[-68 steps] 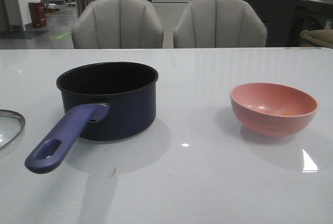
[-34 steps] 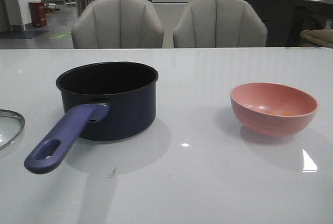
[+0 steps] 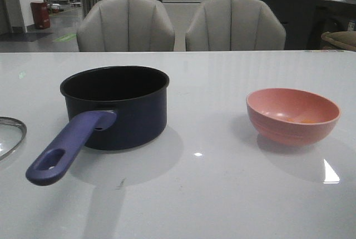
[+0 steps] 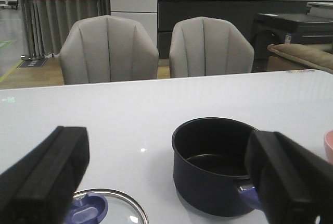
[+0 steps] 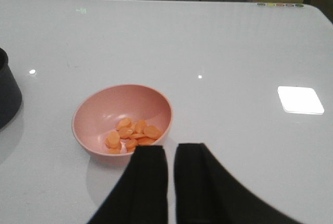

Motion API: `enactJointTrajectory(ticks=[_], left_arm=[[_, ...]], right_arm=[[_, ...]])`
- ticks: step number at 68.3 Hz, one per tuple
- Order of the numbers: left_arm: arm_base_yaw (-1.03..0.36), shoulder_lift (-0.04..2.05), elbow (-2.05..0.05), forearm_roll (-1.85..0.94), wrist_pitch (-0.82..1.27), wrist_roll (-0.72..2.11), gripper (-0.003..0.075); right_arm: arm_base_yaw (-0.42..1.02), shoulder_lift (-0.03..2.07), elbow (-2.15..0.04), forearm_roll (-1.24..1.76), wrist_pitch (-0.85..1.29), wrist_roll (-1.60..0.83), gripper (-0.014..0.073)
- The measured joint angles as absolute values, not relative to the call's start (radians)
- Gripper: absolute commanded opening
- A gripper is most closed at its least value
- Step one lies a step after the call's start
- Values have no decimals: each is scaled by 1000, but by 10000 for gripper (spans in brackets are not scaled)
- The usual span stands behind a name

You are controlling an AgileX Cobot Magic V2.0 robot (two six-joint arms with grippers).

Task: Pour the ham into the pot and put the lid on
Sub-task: 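Set the glass lid down beside the pot and withdraw left gripper, then grasp the rim of the pink bowl with the right gripper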

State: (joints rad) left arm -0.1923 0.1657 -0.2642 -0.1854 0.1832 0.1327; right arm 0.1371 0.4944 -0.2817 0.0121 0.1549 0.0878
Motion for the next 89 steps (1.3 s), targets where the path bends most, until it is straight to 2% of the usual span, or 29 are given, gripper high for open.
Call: enactJointTrajectory(ticks=[4,8,27,42,65,71,81,89], left_arm=[[-192,166,-264,-185,183,133,636],[-192,166,-264,-185,183,133,636],[-192,166,-264,-185,183,133,636],[-192,166,-264,-185,183,133,636],[-192,166,-264,-185,183,133,636],[-192,166,-264,-185,181,133,636],[-192,166,-264,-185,181,133,636],[-192,166,-264,-185,181,133,636]], right_arm=[[137,555,-315,39,155,88,453],[137,630,-346,71,155,88,480],[137,1039,-540,113,154,88,474],[135,1366,-753,113,258,88,474],[125,1677,-980,113,371,88,470],[123,1736,-1018,113,385,88,397],[123,1787,-1069,113,430,88,126],[121,1788,-1124,115,498,88,148]])
